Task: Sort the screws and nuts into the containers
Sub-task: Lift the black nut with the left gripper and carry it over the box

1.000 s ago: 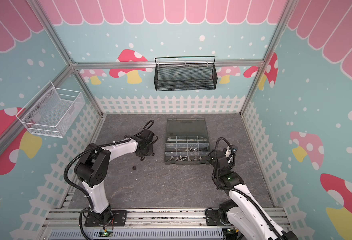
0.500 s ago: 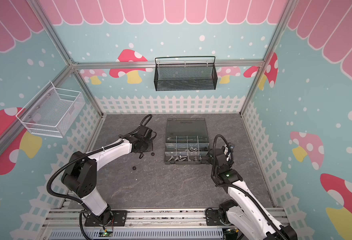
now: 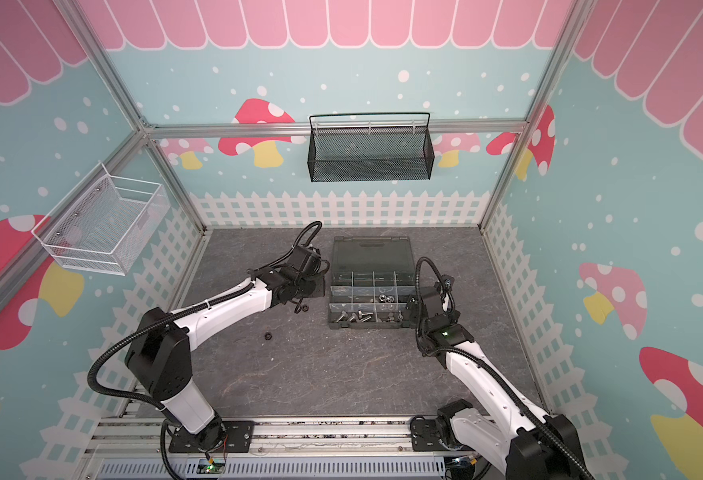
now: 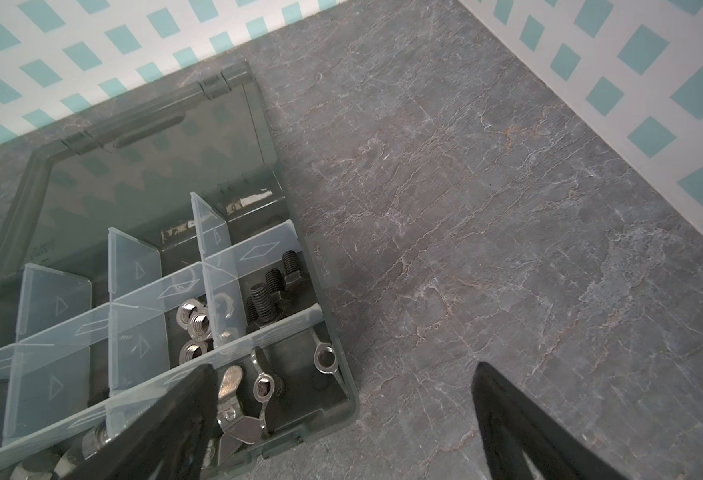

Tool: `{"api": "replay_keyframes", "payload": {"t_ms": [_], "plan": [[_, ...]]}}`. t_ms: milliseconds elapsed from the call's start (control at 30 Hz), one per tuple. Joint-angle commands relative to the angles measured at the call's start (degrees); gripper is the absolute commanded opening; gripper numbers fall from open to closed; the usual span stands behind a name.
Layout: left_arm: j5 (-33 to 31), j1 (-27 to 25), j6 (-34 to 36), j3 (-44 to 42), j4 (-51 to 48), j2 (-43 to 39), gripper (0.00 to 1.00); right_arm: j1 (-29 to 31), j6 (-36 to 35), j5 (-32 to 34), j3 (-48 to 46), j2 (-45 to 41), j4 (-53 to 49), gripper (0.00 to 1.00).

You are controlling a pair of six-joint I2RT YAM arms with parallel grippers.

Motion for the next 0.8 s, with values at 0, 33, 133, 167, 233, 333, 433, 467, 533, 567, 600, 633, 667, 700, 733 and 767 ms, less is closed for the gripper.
{"api": "replay_keyframes", "payload": {"t_ms": [0,33,133,167,233,333,433,467,533,567,600,633,667,700,733,767], "plan": [[2.08,-1.55,-0.30,3.66,2.92,3.12,0.13,-0.34,-1.03,-0.60,2.31,2.04,-1.30,0.97],[2.56,-1.81,-0.30,4.63,3.19,3.87,0.13,-0.34,-0.89,-0.68,2.61,2.54,-1.44,0.97],[3.70,-2.82,-0.30,7.76,3.94,6.58,0.13,-0.34,-0.60,-1.03,2.91,3.62,-1.53,0.97],[3.96,-3.07,-0.22,8.86,3.98,7.54,0.13,-0.34,-0.43,-1.07,2.99,3.80,-1.53,0.97],[4.76,-3.61,-0.21,10.89,4.12,9.14,0.13,-0.34,-0.43,-1.06,2.92,3.86,-1.53,0.97],[5.73,-4.40,-0.26,13.43,4.17,11.43,0.13,-0.30,-0.53,-0.77,2.82,3.60,-1.57,0.97],[6.28,-5.03,-0.24,15.68,4.21,13.62,0.13,-0.33,-0.68,-0.60,2.58,3.05,-1.55,0.97],[6.51,-5.19,-0.30,16.28,4.21,14.32,0.13,-0.34,-0.69,-0.55,2.40,2.80,-1.57,0.97],[7.14,-5.45,-0.39,17.43,4.21,15.52,0.13,-0.34,-0.71,-0.45,2.29,2.30,-1.53,0.97],[7.44,-5.56,-0.39,17.89,4.21,16.18,0.13,-0.34,-0.72,-0.34,2.06,2.16,-1.55,0.97],[7.52,-5.64,-0.39,18.30,4.21,16.64,0.13,-0.34,-0.74,-0.34,2.00,1.92,-1.54,0.97],[7.77,-5.80,-0.35,18.75,4.21,17.17,0.13,-0.39,-0.68,-0.25,1.86,1.74,-1.54,0.97],[7.85,-5.91,-0.39,19.15,4.11,17.67,0.13,-0.30,-0.73,-0.10,1.78,1.50,-1.53,0.97],[7.95,-6.00,-0.39,19.49,3.96,18.06,0.13,-0.34,-0.70,0.01,1.70,1.37,-1.53,0.97],[8.19,-6.12,-0.39,19.88,3.95,18.45,0.13,-0.36,-0.68,0.04,1.68,1.16,-1.56,0.97],[8.37,-6.15,-0.39,20.19,3.80,19.02,0.13,-0.39,-0.69,0.12,1.60,1.01,-1.53,0.97]]}}
